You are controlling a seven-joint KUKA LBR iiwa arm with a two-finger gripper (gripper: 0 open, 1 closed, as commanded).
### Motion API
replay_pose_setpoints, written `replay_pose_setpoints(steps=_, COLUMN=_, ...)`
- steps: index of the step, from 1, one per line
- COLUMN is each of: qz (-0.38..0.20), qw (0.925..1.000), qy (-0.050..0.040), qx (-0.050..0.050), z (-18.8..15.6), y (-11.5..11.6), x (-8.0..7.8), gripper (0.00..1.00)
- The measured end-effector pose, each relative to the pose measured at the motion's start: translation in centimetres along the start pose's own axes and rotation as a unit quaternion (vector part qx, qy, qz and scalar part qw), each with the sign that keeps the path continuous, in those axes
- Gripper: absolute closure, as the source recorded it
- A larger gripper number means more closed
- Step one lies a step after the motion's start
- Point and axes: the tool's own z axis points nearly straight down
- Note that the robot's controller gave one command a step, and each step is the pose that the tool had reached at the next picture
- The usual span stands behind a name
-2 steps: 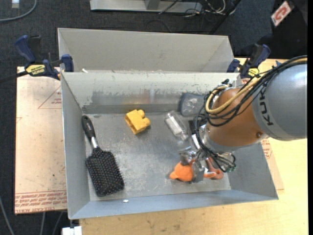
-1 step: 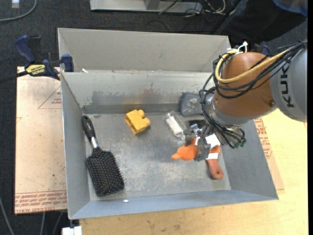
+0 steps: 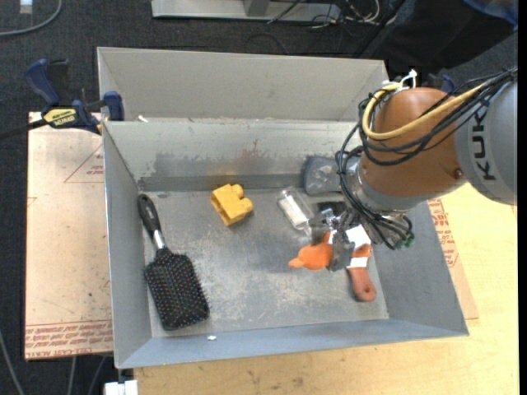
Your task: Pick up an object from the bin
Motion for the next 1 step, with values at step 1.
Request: replay_pose_setpoints(steps=1, qz=-0.013, qw=0.9999, qy=-0.0036, qx=0.001, z=-16.05, y=0.89, x=-0.48, gripper=1.0)
